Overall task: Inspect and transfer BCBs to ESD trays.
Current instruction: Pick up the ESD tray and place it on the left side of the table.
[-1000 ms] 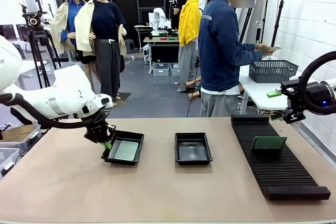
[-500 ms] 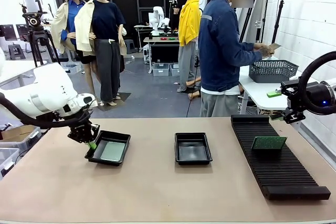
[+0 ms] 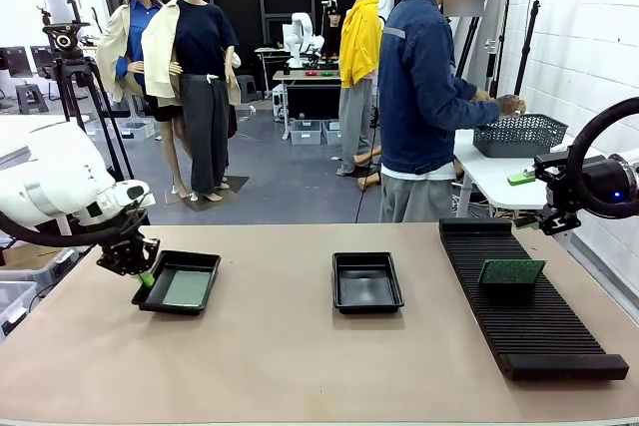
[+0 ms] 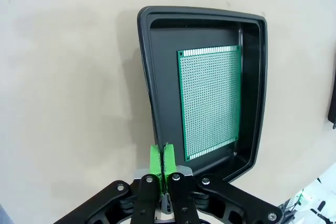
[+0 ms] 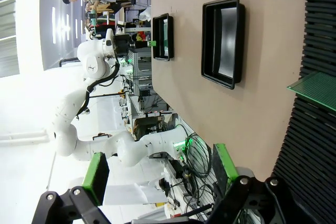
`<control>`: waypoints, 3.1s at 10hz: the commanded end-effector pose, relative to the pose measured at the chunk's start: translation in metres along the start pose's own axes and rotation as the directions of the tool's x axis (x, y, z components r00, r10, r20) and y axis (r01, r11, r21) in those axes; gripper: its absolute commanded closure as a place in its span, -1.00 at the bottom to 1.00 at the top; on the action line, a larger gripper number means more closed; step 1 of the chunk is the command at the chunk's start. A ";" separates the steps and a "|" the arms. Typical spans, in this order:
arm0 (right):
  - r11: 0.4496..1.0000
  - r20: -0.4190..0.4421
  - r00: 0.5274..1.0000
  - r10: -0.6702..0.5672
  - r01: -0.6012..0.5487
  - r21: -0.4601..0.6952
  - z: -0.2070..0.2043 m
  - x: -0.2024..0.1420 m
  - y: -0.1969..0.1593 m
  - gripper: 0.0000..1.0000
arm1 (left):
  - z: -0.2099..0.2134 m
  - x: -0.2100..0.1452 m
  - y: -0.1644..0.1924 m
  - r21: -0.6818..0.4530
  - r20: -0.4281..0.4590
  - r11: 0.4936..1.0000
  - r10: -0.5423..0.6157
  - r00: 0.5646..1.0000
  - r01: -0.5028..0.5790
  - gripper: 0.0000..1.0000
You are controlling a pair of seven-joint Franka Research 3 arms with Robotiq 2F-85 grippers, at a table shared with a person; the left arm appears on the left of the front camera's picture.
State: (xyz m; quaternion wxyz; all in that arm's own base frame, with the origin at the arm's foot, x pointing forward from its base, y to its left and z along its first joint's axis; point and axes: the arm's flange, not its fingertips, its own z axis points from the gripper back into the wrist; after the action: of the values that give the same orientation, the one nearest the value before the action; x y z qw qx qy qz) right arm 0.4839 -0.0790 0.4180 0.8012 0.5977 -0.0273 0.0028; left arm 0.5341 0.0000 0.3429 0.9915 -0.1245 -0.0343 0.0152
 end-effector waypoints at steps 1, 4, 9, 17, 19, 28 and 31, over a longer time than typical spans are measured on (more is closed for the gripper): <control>1.000 0.006 1.000 0.001 -0.001 -0.004 -0.002 -0.003 0.000 -1.00 | 0.009 -0.008 0.020 -0.027 0.033 0.999 -0.024 0.999 0.025 1.00; 1.000 0.006 1.000 0.001 -0.001 -0.004 -0.002 -0.003 0.000 -1.00 | 0.024 -0.006 0.058 -0.052 0.062 0.997 -0.049 0.997 0.052 1.00; 1.000 0.006 1.000 0.001 -0.001 -0.004 -0.002 -0.003 0.000 -1.00 | 0.035 0.001 0.117 -0.077 0.043 0.995 -0.054 0.998 0.058 1.00; 1.000 0.006 1.000 0.001 -0.001 -0.004 -0.002 -0.003 0.000 -1.00 | 0.034 0.026 0.173 -0.080 -0.006 0.997 -0.005 1.000 0.004 1.00; 1.000 0.006 1.000 0.001 -0.001 -0.004 -0.002 -0.003 0.000 -1.00 | 0.033 0.026 0.176 -0.089 -0.007 0.996 0.006 1.000 -0.006 1.00; 1.000 0.006 1.000 0.001 -0.001 -0.004 -0.002 -0.003 0.000 -1.00 | 0.086 0.020 0.144 -0.112 0.103 0.993 0.045 0.994 -0.034 -1.00; 1.000 0.006 1.000 0.001 -0.001 -0.004 -0.002 -0.003 0.000 -1.00 | 0.088 0.023 0.133 -0.112 0.106 0.993 0.043 0.993 -0.031 -1.00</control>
State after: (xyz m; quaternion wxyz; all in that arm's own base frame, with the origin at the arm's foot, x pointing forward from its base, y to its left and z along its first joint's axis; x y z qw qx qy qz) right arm 0.4837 -0.0792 0.4181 0.8012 0.5977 -0.0275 0.0026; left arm 0.5504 0.1568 0.4002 0.9809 -0.1719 -0.0863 0.0281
